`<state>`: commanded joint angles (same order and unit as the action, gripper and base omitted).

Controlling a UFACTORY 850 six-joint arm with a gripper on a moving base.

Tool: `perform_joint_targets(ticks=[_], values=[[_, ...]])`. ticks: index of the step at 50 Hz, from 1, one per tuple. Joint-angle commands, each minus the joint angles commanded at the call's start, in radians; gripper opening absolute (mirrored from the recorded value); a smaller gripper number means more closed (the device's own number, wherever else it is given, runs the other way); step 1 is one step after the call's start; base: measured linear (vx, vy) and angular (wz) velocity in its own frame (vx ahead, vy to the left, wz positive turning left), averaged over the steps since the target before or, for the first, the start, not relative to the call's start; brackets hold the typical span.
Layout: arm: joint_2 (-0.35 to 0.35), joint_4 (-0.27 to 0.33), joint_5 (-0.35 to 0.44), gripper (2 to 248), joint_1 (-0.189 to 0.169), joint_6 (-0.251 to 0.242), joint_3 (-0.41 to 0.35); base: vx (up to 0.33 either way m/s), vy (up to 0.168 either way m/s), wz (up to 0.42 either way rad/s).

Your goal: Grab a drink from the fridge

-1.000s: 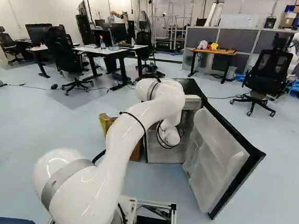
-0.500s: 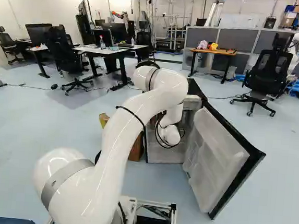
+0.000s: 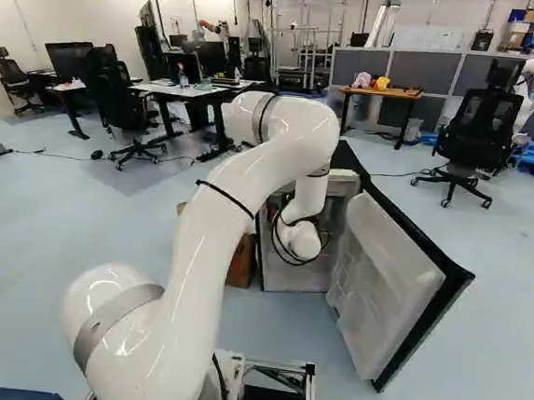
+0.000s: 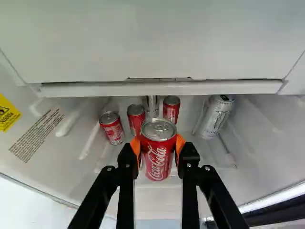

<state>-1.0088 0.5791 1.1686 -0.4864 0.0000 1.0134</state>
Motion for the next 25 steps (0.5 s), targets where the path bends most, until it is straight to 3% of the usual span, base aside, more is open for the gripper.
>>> perform_joint_targets(ticks=[25], values=[[0.161,0.0,0.0,93,-0.017,0.0,-0.193,0.0,0.0,0.0]])
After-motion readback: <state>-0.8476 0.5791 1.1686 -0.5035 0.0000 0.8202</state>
